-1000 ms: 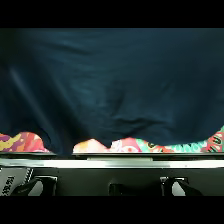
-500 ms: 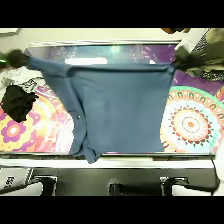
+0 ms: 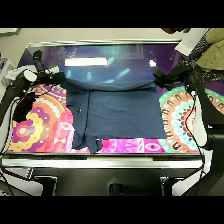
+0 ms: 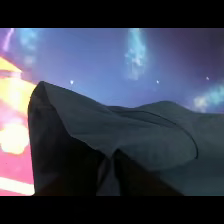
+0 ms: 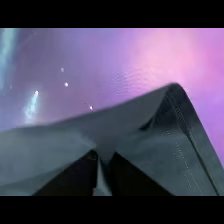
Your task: Fold the clothes and pants, and hang the long-sleeved shirts on hangers.
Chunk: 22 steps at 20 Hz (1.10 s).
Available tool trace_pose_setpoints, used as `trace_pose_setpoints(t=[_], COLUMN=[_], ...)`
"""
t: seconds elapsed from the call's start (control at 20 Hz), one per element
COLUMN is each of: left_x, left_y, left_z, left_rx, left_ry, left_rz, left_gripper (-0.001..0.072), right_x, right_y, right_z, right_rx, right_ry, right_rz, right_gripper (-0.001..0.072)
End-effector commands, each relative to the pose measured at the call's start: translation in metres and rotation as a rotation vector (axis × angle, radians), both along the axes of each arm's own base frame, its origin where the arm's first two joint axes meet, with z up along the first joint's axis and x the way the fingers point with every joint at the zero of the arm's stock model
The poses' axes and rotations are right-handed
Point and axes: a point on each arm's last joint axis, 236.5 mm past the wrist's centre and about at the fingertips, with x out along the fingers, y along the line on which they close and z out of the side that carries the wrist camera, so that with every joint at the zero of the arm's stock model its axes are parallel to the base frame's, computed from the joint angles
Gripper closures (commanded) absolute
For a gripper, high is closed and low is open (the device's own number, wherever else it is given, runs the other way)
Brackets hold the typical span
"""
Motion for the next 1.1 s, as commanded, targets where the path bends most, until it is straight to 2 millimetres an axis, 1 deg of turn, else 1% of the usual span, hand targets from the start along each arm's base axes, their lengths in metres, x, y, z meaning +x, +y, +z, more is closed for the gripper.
trace_pose_setpoints(t=[0.0,0.05,0.1,0.15,0.2,0.25,0.3,0.35,0.4,0.45,0.5,0.55,0.65,0.8,0.9,1.0,1.05], left_x=[0.000,-0.004,-0.010,-0.020,-0.035,-0.051,-0.071,-0.091,-0.111,-0.130,-0.149,-0.166,-0.192,-0.230,-0.253,-0.273,-0.282], left_y=[-0.004,0.004,0.015,0.028,0.045,0.061,0.078,0.093,0.106,0.114,0.121,0.124,0.126,0.113,0.102,0.093,0.089], left_z=[-0.004,0.007,0.021,0.033,0.046,0.056,0.063,0.067,0.069,0.068,0.066,0.061,0.049,0.020,-0.001,-0.019,-0.027], left_rx=[-0.047,-0.061,-0.063,-0.067,-0.071,-0.074,-0.081,-0.091,-0.102,-0.116,-0.133,-0.154,-0.202,-0.236,-0.253,-0.262,-0.264], left_ry=[0.026,0.034,0.050,0.074,0.106,0.139,0.185,0.234,0.290,0.346,0.407,0.464,0.543,0.623,0.650,0.665,0.672], left_rz=[0.040,0.056,0.053,0.052,0.058,0.067,0.077,0.086,0.092,0.096,0.096,0.099,0.148,0.168,0.192,0.213,0.220], left_gripper=[0.0292,0.0176,0.0174,0.0174,0.0174,0.0175,0.0175,0.0175,0.0175,0.0175,0.0175,0.0175,0.0176,0.0175,0.0175,0.0175,0.0175], right_x=[-0.003,-0.008,-0.015,-0.025,-0.037,-0.053,-0.075,-0.100,-0.119,-0.130,-0.143,-0.154,-0.189,-0.253,-0.284,-0.306,-0.311], right_y=[0.005,0.003,-0.001,-0.010,-0.023,-0.040,-0.056,-0.066,-0.077,-0.088,-0.095,-0.100,-0.100,-0.083,-0.068,-0.058,-0.054], right_z=[-0.005,0.004,0.016,0.029,0.042,0.053,0.060,0.062,0.064,0.066,0.062,0.056,0.032,-0.021,-0.055,-0.079,-0.086], right_rx=[0.031,0.028,0.016,-0.009,-0.033,-0.056,-0.075,-0.091,-0.057,-0.029,-0.022,-0.006,0.046,0.147,0.201,0.230,0.241], right_ry=[0.029,0.032,0.028,0.022,0.022,0.037,0.066,0.114,0.153,0.166,0.189,0.205,0.286,0.451,0.529,0.573,0.582], right_rz=[0.003,0.029,0.075,0.130,0.173,0.214,0.274,0.360,0.370,0.335,0.336,0.318,0.302,0.306,0.300,0.299,0.290], right_gripper=[0.0457,0.0373,0.0333,0.0272,0.0219,0.0222,0.0234,0.0235,0.0235,0.0234,0.0234,0.0234,0.0233,0.0232,0.0232,0.0232,0.0232])
